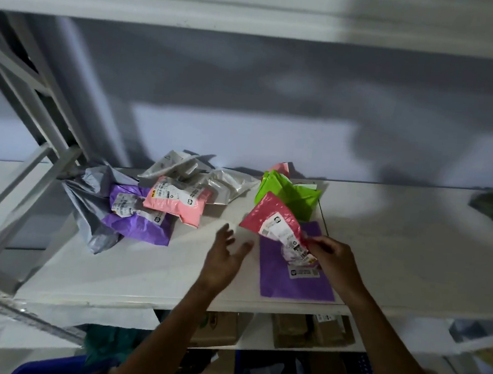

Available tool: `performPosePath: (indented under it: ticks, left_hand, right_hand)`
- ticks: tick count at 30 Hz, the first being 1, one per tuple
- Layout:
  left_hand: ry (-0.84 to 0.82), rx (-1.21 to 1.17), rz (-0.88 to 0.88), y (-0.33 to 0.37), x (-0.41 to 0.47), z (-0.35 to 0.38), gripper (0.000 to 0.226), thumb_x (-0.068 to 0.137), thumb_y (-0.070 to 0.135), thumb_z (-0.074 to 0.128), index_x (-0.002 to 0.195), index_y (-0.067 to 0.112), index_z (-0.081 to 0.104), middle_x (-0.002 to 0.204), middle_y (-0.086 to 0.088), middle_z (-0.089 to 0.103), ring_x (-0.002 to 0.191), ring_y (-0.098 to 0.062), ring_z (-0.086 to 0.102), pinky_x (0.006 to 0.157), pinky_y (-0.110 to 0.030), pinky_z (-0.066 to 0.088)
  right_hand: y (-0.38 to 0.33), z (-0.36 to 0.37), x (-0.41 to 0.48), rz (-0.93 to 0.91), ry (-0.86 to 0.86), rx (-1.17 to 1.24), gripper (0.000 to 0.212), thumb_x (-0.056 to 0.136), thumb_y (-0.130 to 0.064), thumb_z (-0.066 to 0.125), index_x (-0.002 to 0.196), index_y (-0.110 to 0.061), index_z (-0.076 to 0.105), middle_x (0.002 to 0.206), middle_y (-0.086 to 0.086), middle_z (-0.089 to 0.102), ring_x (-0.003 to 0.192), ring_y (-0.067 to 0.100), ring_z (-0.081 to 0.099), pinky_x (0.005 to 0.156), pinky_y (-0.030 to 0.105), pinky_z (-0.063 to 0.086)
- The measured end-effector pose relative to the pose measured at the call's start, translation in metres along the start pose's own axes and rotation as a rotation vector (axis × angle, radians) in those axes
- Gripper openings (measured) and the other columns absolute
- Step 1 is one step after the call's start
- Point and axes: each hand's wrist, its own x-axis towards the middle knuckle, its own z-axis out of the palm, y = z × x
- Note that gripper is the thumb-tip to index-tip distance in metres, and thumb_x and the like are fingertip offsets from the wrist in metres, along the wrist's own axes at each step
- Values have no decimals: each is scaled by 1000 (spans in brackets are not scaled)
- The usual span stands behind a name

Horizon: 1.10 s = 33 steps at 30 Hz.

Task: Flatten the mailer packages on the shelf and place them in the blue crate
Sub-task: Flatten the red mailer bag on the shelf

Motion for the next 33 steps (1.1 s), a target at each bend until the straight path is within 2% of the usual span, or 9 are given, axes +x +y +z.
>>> performPosePath:
  ticks: [3, 5, 8, 11, 17, 21, 28, 31, 33]
  left_hand:
    - [92, 42, 110, 7, 3, -19, 84, 84, 50, 69, 153, 19, 33, 147, 3, 48, 129, -8, 48, 100, -25, 41]
    - [73, 53, 177, 12, 5, -25, 66, 90, 40, 70, 146, 21, 43, 135, 6, 59, 120, -6, 57, 93, -20, 47]
    - [30, 14, 162, 21, 5, -27, 16, 97, 20, 65, 113, 17, 68, 99, -3, 75, 86, -11, 70, 76, -27, 57]
    - [72, -26, 112, 18, -1, -30, 16, 98, 9, 61, 87, 15, 72, 79, -2, 73, 71, -16, 65, 66, -27, 53]
    - [-30, -6, 66, -5, -16, -39, 24, 103, 21, 56, 88, 8, 71, 78, -10, 73, 71, -24, 68, 77, -51, 60]
    - [87, 63, 83, -12, -24, -43, 28, 104, 28, 53, 84, 16, 67, 76, -1, 72, 72, -23, 69, 72, -44, 59]
    - [166, 4, 27, -12, -48, -53, 26, 105, 33, 51, 95, 16, 68, 84, 2, 75, 82, -21, 73, 70, -31, 58]
    - [72, -286, -123, -1, -65, -51, 27, 102, 38, 54, 108, 14, 65, 95, -5, 77, 83, -25, 76, 65, -29, 60]
    - [-12, -286, -135, -2, -78, -45, 32, 102, 39, 51, 115, 13, 64, 97, -8, 77, 78, -30, 75, 67, -31, 62]
  right_hand:
    - [-6, 4, -3, 40, -103, 3, 15, 88, -13, 72, 85, -26, 78, 80, -3, 77, 74, 11, 74, 63, 29, 56]
    - [-13, 8, -2, 75, -183, 11, 13, 88, -9, 72, 86, -21, 77, 82, 3, 77, 72, 14, 74, 64, 32, 59]
    - [-24, 14, -1, 98, -219, 32, 3, 87, -16, 75, 86, -17, 77, 78, 4, 77, 71, 16, 74, 68, 32, 56]
    - [-34, 21, -2, 124, -140, 153, 16, 85, -26, 78, 90, -11, 78, 82, 12, 77, 74, 25, 73, 71, 34, 54]
    - [-52, 31, -8, 147, -64, 316, 21, 90, -36, 73, 73, -24, 78, 70, 7, 74, 60, 22, 71, 65, 39, 58]
    - [-53, 40, -10, 100, -51, 321, 21, 96, -28, 67, 86, -14, 77, 74, 8, 76, 62, 20, 71, 71, 36, 56]
    - [-58, 49, -13, 92, -37, 289, 17, 97, -29, 65, 102, -16, 75, 73, 2, 76, 61, 18, 73, 57, 28, 58]
    - [-67, 52, -12, 99, 13, 348, 12, 98, -29, 64, 97, -20, 73, 69, -2, 75, 58, 14, 71, 55, 26, 56]
    - [-74, 53, -10, 125, 31, 374, 15, 97, -30, 65, 101, -18, 74, 68, -1, 75, 58, 14, 71, 58, 28, 57]
